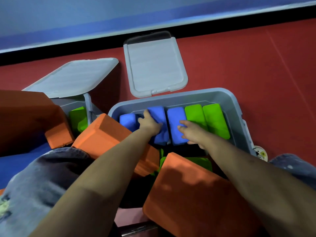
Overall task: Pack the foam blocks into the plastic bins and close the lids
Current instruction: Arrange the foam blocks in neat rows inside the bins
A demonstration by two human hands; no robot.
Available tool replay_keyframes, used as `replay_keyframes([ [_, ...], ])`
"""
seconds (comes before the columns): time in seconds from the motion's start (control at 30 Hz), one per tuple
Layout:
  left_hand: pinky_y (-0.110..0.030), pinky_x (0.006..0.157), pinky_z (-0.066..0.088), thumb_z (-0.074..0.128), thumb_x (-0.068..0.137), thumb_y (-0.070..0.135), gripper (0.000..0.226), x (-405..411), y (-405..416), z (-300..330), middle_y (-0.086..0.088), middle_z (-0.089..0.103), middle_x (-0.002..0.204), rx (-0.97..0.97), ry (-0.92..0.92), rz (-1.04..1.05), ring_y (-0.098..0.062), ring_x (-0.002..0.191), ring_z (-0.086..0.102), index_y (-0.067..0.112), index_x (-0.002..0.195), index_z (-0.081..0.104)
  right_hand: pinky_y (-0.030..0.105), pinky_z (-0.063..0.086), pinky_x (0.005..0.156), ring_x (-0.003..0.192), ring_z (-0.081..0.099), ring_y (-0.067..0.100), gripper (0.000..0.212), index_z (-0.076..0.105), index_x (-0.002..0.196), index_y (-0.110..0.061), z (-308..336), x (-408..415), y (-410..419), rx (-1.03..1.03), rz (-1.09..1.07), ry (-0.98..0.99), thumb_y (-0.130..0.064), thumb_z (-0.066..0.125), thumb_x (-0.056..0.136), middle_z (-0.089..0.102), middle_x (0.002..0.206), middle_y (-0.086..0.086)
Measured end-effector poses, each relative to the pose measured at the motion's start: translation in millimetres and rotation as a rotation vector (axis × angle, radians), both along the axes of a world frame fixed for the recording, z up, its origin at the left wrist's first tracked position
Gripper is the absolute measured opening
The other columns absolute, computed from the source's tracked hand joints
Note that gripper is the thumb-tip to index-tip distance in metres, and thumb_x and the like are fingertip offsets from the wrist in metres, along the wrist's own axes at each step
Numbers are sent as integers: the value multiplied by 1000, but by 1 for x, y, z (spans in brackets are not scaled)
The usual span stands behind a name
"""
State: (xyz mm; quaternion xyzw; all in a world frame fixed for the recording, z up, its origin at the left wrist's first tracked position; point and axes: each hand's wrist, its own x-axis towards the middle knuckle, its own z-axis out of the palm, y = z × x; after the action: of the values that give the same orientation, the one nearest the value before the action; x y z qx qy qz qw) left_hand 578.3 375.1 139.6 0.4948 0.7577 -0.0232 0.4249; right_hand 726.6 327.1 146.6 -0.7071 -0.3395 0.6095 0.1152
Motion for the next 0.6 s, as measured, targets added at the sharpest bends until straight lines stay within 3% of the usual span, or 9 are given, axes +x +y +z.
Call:
replay_keyframes([
  [0.1,-44,102,41,53,90,12,67,3,-5,-9,-15,19,141,-46,152,-364,-39,124,40,29,147,22,41,45,89,122,52,28,46,37,143,-25,-4,14,-4,-9,12,-27,-35,44,98,48,140,5],
  [0.2,-47,100,41,50,90,16,47,2,-5,-15,-14,23,141,-45,292,-626,-39,121,38,20,136,43,41,42,96,120,52,19,47,43,137,-28,13,22,-11,-70,103,114,-48,46,94,49,137,-4],
  [0.3,-44,93,42,48,92,23,36,5,-4,-1,-12,38,134,99,303,-753,-36,120,42,17,127,54,43,41,101,120,53,18,53,44,134,-29,36,28,-21,-56,185,247,-55,46,89,51,136,0],
  [0.43,-45,96,39,49,91,31,41,2,5,46,-11,49,129,274,377,-903,-34,119,49,21,130,53,38,41,104,119,54,11,67,41,131,-40,67,39,-41,48,355,320,-67,60,73,55,128,-10],
  [0.53,-56,107,26,47,89,52,49,-14,8,84,-5,47,137,151,592,-1044,-31,128,44,30,133,49,30,39,108,120,53,9,67,40,135,-40,82,40,-60,88,580,184,-52,67,75,55,130,-8],
  [0.6,-67,105,16,44,84,68,62,-29,6,102,0,43,143,-8,730,-1120,-32,135,35,34,136,44,25,40,105,118,55,4,69,45,135,-35,87,36,-72,95,644,177,-53,71,73,57,131,-12],
])
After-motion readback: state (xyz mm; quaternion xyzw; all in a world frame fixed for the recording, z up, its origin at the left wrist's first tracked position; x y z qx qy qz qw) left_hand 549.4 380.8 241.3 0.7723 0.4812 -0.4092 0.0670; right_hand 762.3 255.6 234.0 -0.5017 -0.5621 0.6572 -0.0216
